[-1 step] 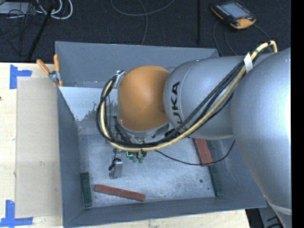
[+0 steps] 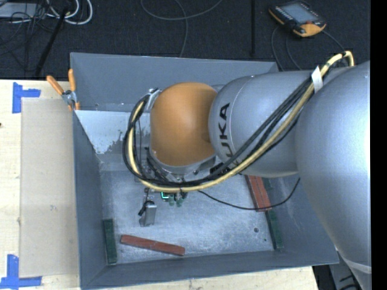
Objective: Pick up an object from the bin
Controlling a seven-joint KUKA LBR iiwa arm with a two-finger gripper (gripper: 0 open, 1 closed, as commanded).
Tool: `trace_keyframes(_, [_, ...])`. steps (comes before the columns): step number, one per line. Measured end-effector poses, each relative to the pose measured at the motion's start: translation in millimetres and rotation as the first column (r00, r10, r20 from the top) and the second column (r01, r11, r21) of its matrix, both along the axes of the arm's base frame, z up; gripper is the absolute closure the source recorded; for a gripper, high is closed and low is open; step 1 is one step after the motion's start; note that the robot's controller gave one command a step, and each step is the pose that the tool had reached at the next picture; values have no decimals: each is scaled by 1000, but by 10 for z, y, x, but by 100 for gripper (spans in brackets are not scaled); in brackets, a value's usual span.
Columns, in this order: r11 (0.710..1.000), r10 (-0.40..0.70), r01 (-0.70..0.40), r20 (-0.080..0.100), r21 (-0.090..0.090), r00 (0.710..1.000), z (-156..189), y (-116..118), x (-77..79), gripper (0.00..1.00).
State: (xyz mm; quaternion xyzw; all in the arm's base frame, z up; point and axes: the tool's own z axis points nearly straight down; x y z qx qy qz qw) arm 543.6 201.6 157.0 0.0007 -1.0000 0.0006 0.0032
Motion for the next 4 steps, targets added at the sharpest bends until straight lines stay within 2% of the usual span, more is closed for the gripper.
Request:
trace_keyframes(1, [998, 62, -62, 12, 3, 998, -280, -87, -72, 0])
trace_keyframes(2, [997, 77, -77, 7, 1, 997, -768, -22, -267, 0])
trace_keyframes(3, [1000, -4, 4, 5, 2, 1000, -856, 54, -452, 100])
trace_keyframes(4, [1000, -4, 4, 4, 2, 1000, -856, 54, -452, 100])
